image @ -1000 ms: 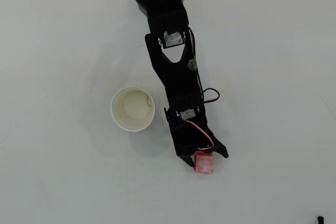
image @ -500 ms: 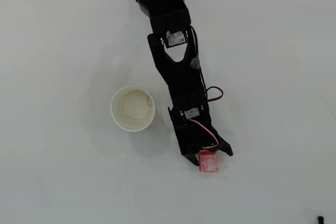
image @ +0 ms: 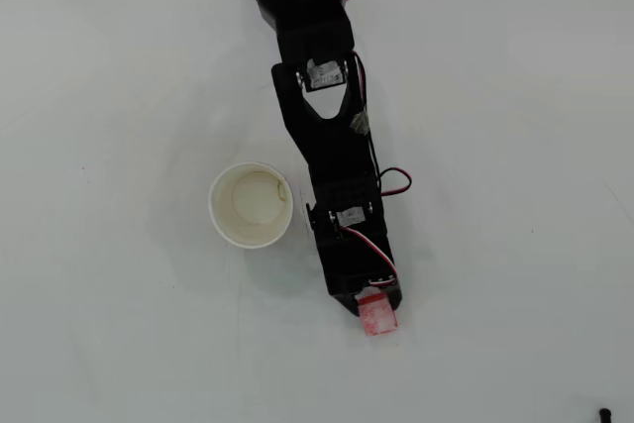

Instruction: Grasp a red cube and put it in the cup.

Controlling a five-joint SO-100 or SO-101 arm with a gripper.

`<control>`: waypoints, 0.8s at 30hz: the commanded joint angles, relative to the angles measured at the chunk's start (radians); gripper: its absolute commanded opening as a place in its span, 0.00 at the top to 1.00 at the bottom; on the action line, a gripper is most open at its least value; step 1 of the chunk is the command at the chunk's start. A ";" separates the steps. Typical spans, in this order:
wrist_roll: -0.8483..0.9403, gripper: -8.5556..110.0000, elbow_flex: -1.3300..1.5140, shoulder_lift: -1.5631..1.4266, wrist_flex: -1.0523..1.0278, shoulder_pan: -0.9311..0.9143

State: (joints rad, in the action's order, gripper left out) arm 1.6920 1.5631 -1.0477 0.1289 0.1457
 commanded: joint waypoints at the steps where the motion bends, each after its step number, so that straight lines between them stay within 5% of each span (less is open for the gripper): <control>1: 0.005 0.84 -0.044 -0.048 -0.008 -0.026; 24: 0.002 0.85 0.112 -0.380 -0.028 -0.126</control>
State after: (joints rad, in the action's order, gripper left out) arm 1.6920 1.6705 -1.2594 0.1012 0.0353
